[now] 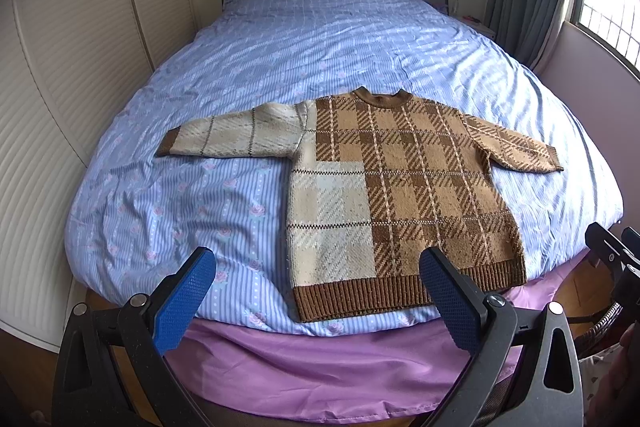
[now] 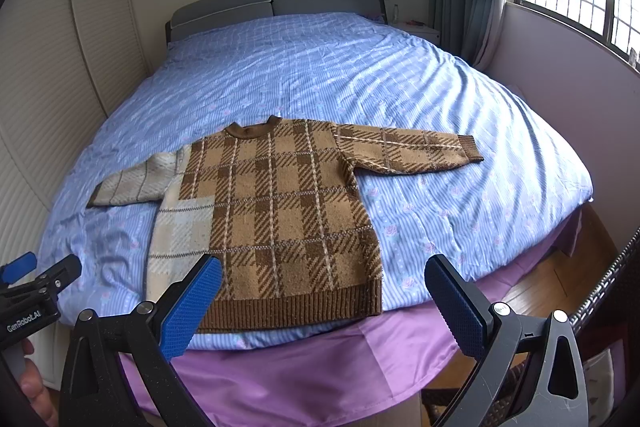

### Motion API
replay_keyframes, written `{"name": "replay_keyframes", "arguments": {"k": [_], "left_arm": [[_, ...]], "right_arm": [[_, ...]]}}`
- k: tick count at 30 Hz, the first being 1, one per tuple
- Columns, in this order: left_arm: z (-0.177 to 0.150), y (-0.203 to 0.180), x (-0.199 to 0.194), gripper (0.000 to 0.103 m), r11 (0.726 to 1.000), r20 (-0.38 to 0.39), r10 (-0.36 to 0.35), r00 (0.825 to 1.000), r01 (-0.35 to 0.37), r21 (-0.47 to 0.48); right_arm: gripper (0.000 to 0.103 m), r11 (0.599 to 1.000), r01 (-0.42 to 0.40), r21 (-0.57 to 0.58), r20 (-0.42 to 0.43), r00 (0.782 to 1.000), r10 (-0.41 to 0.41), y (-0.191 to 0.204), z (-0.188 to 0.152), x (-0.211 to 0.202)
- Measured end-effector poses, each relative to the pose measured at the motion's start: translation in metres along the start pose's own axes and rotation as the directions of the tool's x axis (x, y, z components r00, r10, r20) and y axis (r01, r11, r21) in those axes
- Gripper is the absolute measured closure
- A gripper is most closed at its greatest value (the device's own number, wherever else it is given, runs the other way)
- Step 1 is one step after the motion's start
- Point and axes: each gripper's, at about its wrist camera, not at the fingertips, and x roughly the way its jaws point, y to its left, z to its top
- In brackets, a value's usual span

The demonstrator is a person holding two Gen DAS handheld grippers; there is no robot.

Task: Fold small clothes

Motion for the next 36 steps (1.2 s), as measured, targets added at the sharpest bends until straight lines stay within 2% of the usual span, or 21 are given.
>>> {"name": "replay_keyframes", "arguments": {"k": [36], "left_arm": [[-0.0005, 0.0007, 0.0003, 0.000, 1.000, 0.001, 0.001, 1.000, -0.001, -0.001]], "right_arm": [[0.001, 1.000, -0.002, -0.008, 0.006, 1.000, 0.002, 0.0039, -0.0019, 0.0004]]}}
